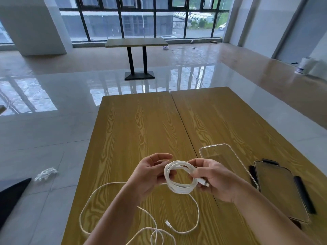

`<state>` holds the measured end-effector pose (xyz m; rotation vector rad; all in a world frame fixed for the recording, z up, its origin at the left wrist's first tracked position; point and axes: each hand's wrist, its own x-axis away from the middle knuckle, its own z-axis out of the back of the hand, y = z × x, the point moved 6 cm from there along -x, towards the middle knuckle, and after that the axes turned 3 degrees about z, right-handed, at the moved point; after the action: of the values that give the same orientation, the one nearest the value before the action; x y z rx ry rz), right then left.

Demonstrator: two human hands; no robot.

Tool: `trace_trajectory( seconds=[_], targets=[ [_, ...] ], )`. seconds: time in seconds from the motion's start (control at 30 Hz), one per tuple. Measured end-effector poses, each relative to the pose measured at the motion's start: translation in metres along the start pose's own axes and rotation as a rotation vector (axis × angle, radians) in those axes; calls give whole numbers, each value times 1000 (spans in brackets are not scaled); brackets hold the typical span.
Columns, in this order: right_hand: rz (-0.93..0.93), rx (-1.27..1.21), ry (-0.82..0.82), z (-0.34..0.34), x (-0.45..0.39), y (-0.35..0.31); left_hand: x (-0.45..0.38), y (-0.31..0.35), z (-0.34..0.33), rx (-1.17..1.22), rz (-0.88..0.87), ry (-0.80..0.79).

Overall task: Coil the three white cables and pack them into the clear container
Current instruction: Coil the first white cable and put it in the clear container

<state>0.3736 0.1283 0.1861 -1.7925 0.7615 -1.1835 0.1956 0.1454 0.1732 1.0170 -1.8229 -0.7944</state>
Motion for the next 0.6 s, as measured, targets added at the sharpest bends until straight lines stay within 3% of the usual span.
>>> trace_trajectory(
  seconds=[0.1,0.4,0.6],
  targets=[
    [-8,-23,17,8,0,8,-6,-5,-3,-2,6,-11],
    [-55,-40,2,55,-7,15,-52,-12,-31,-363,-178,168],
    [-13,-134,56,109,-14,19,-93,-25,-63,-389,-179,250]
  ],
)
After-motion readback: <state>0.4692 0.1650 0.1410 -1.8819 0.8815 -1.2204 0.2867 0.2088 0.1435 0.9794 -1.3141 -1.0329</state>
